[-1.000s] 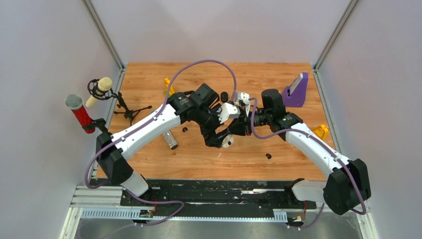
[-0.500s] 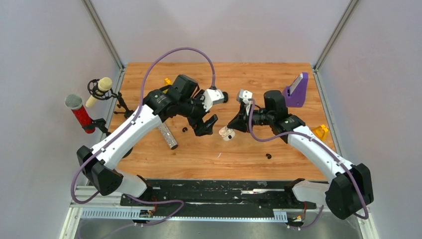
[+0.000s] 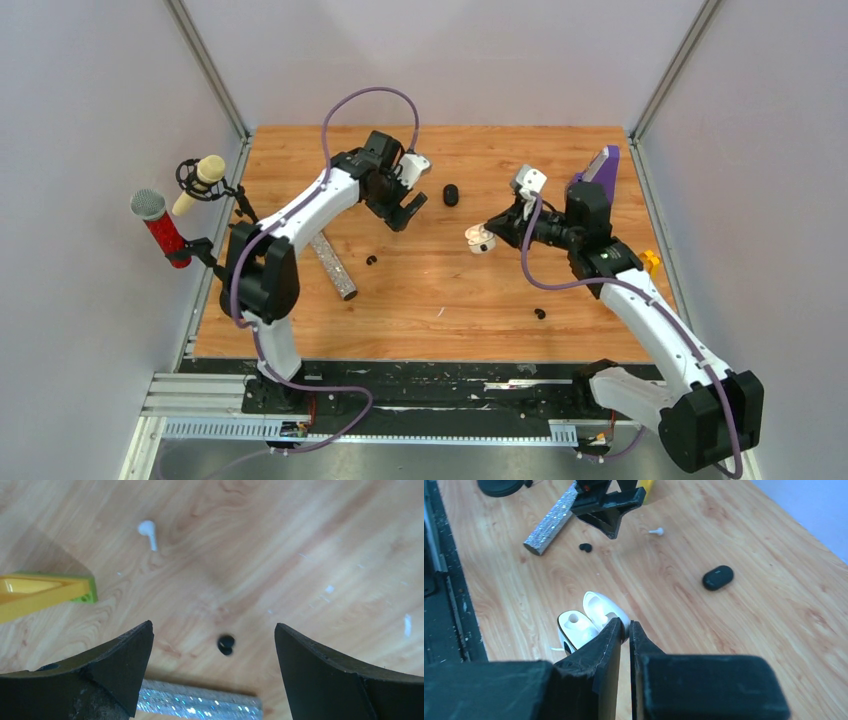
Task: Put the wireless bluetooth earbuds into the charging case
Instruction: Pick up the earbud from the center of the board.
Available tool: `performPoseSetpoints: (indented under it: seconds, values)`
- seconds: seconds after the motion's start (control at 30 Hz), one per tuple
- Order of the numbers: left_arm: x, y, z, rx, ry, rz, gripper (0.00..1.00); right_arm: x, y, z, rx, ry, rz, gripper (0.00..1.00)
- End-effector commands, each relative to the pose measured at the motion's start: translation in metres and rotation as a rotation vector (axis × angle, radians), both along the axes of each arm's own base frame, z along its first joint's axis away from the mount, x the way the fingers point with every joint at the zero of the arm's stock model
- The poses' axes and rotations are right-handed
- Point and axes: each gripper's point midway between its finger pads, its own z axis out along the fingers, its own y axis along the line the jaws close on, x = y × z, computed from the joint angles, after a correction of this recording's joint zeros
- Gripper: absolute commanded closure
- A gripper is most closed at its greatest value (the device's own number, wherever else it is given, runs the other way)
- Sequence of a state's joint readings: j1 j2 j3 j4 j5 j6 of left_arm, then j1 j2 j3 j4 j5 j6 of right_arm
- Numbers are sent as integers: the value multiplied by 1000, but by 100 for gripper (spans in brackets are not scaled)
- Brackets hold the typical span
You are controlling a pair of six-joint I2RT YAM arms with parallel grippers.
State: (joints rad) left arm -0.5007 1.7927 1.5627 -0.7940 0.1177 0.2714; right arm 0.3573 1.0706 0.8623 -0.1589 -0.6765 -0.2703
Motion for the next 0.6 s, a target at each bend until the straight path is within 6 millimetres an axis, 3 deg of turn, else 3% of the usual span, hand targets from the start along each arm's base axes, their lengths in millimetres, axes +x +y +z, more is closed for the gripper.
performPoseSetpoints:
  seconds: [0.0,0.03,0.07,0.1,0.23,0.57]
  values:
    - [58,-6,5,4,-86,47,3,8,-14,19,37,-63,-44,100]
    - [63,-6,-1,21,-82,46,4,8,-15,19,39,-63,-45,100]
    - [67,-6,-22,49,-42,46,5,8,-16,20,40,-63,-46,100]
    - [77,-9,-19,47,-56,47,7,8,-17,20,41,-64,-46,100]
    - [100,-8,-62,64,25,76,11,6,-18,20,41,-64,-44,100]
    - [123,9,-90,34,92,187,17,4,-18,19,42,-70,-29,100]
